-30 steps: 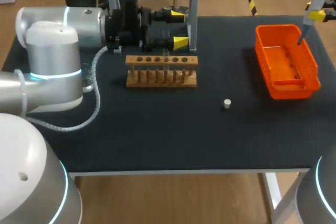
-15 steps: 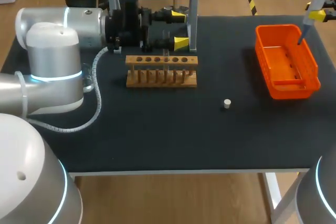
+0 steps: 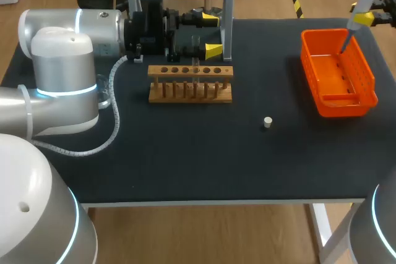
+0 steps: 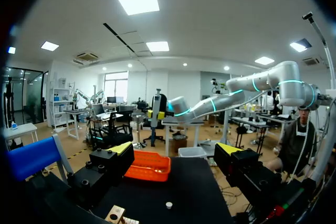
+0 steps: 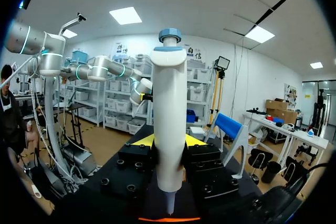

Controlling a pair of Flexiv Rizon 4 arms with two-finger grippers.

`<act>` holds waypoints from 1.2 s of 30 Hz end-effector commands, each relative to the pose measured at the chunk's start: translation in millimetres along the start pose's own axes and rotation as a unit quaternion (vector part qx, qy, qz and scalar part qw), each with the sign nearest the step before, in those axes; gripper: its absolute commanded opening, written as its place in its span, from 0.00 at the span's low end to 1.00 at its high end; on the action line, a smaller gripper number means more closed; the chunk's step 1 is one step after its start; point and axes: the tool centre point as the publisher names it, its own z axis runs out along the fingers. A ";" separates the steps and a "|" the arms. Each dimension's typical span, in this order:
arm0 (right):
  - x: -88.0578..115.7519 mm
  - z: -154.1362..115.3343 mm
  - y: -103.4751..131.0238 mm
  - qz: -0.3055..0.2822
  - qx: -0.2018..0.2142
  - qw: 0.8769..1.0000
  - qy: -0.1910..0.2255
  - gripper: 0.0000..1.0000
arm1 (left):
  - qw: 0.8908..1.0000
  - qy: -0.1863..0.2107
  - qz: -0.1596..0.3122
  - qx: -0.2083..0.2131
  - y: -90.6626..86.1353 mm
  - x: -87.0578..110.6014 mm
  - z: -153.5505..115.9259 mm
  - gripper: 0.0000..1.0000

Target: Invert the test tube, pick up the pipette, mount the tip to pipette, aspirate from beaker and dispense into the tube, eject the tip, return the pipette, and cap with the stopper.

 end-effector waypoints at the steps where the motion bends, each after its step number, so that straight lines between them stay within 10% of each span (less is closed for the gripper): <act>1: 15.9 55.0 17.9 -0.007 0.013 1.000 -0.021 0.00 | 1.000 0.000 0.000 -0.001 -0.3 -0.3 0.4 1.00; 20: 68.3 206.9 4.3 0.025 -0.021 0.998 0.053 0.00 | 1.000 0.000 0.000 -0.001 -0.3 -0.3 0.4 1.00; 36: 68.3 206.9 4.3 0.025 -0.021 0.998 0.053 0.00 | 1.000 0.000 0.000 -0.001 -0.3 -0.3 0.4 1.00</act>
